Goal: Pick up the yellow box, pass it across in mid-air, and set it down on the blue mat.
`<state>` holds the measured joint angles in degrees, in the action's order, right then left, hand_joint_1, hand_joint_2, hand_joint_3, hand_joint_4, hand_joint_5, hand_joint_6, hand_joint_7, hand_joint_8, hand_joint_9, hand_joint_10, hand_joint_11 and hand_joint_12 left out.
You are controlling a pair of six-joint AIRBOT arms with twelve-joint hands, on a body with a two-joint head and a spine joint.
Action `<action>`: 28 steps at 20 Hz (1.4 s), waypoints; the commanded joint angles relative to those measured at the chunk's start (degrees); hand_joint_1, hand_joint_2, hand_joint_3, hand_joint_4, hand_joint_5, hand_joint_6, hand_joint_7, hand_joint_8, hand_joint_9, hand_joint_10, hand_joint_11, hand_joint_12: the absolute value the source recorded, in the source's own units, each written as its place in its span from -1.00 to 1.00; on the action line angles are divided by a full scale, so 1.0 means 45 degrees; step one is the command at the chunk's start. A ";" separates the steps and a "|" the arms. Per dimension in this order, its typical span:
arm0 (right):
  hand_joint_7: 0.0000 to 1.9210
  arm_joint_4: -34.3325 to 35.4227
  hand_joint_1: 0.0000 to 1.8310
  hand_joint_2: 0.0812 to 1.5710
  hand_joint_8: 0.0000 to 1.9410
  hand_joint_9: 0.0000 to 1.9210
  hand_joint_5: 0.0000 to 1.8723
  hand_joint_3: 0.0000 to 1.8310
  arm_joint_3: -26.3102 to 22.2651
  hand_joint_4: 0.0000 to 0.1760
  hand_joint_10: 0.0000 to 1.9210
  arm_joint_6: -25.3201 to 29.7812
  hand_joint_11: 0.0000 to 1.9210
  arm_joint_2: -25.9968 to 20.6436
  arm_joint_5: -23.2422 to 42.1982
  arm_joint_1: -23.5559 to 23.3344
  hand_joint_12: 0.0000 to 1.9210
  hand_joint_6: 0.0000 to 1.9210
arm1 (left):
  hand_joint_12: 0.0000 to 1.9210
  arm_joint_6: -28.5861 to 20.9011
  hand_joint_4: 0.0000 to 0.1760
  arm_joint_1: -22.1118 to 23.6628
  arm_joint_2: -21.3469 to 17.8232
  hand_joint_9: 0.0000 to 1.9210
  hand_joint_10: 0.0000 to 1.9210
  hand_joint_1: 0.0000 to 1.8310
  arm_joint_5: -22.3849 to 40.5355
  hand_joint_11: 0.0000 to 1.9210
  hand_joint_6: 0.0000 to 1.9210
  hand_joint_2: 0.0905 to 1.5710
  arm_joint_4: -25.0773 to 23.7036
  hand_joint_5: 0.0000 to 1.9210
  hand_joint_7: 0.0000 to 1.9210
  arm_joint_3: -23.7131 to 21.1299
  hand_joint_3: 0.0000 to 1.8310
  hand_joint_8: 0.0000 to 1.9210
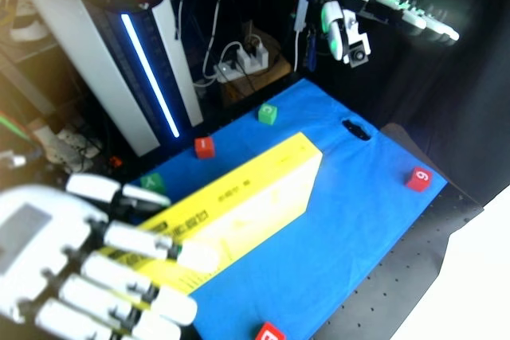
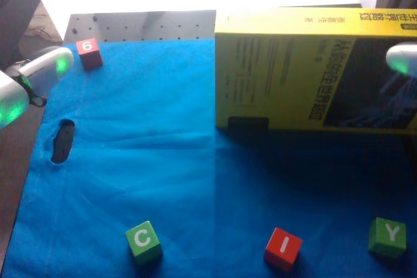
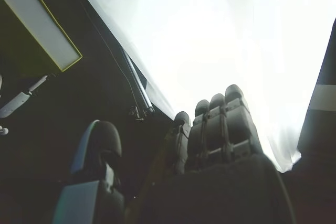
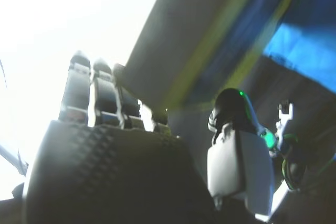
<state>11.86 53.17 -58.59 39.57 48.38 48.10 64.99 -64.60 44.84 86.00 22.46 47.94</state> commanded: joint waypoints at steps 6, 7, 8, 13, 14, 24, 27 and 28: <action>-1.00 -0.0385 -0.62 0.50 -1.00 -1.00 -1.00 -0.98 -0.0770 0.58 -1.00 0.0016 -1.00 -0.0657 0.4363 0.0113 -1.00 -1.00 | -1.00 -0.0012 0.23 -0.0024 -0.0022 -1.00 -1.00 -0.47 0.1984 -1.00 -1.00 0.63 -0.0161 -1.00 -1.00 -0.0015 -0.99 -1.00; -1.00 -0.0408 -0.67 0.51 -1.00 -1.00 -1.00 -1.00 -0.0911 0.54 -1.00 0.0016 -1.00 -0.0766 0.4851 0.0287 -0.30 -1.00 | -1.00 -0.0009 0.24 -0.0025 -0.0023 -1.00 -1.00 -0.46 0.2106 -1.00 -1.00 0.63 -0.0166 -1.00 -1.00 -0.0008 -0.99 -1.00; -1.00 -0.0449 -0.70 0.49 -1.00 -0.99 -1.00 -1.00 -0.1023 0.26 -1.00 0.0016 -1.00 -0.0858 0.5209 0.0410 -0.45 -1.00 | -1.00 -0.0009 0.36 -0.0025 -0.0028 -1.00 -1.00 -0.51 0.2229 -1.00 -1.00 0.60 -0.0171 -1.00 -1.00 -0.0006 -1.00 -1.00; -1.00 -0.0577 -0.68 0.50 -1.00 -0.98 -1.00 -1.00 -0.1219 0.29 -1.00 0.0015 -1.00 -0.0991 0.5788 0.0580 -0.75 -1.00 | -0.99 -0.0008 -0.01 -0.0026 -0.0079 -1.00 -1.00 -0.52 0.2606 -0.99 -1.00 0.62 -0.0191 -1.00 -1.00 -0.0016 -0.99 -1.00; -1.00 -0.0576 -0.64 0.49 -1.00 -0.98 -1.00 -1.00 -0.1216 0.49 -1.00 0.0015 -1.00 -0.0991 0.5788 0.0581 -0.88 -1.00 | -1.00 -0.0008 0.15 -0.0027 -0.0093 -1.00 -1.00 -0.52 0.2623 -1.00 -1.00 0.62 -0.0230 -1.00 -1.00 -0.0029 -1.00 -1.00; -1.00 -0.0810 -0.34 0.56 -1.00 -0.92 -1.00 -1.00 -0.1423 0.96 -0.99 0.0015 -1.00 -0.1162 0.7372 0.0904 -0.39 -1.00 | -1.00 0.0337 0.79 0.0441 -0.0688 -1.00 -1.00 -0.38 0.2936 -1.00 -1.00 0.74 -0.0806 -1.00 -1.00 0.0016 -0.99 -1.00; -1.00 -0.1133 -0.43 0.52 -1.00 -0.93 -0.69 -1.00 -0.1429 0.98 -1.00 0.0015 -1.00 -0.1162 0.8211 0.1047 -0.61 -0.85 | -1.00 0.0636 0.16 0.1282 -0.0710 -0.99 -1.00 -0.47 0.2937 -1.00 -1.00 0.74 -0.1423 -1.00 -1.00 0.0221 -0.99 -1.00; -1.00 -0.1251 -0.26 0.68 -1.00 -0.95 -0.50 -0.98 -0.1434 1.00 -1.00 0.0015 -1.00 -0.1167 0.8428 0.1086 -0.85 0.41 | -1.00 0.0806 -0.16 0.1618 -0.0789 -0.99 -1.00 -0.50 0.2937 -1.00 -0.98 0.69 -0.1809 -0.95 -1.00 0.0223 -1.00 -1.00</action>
<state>5.45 46.74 -58.59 34.48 78.37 53.52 68.79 -57.28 41.65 92.05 14.98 48.80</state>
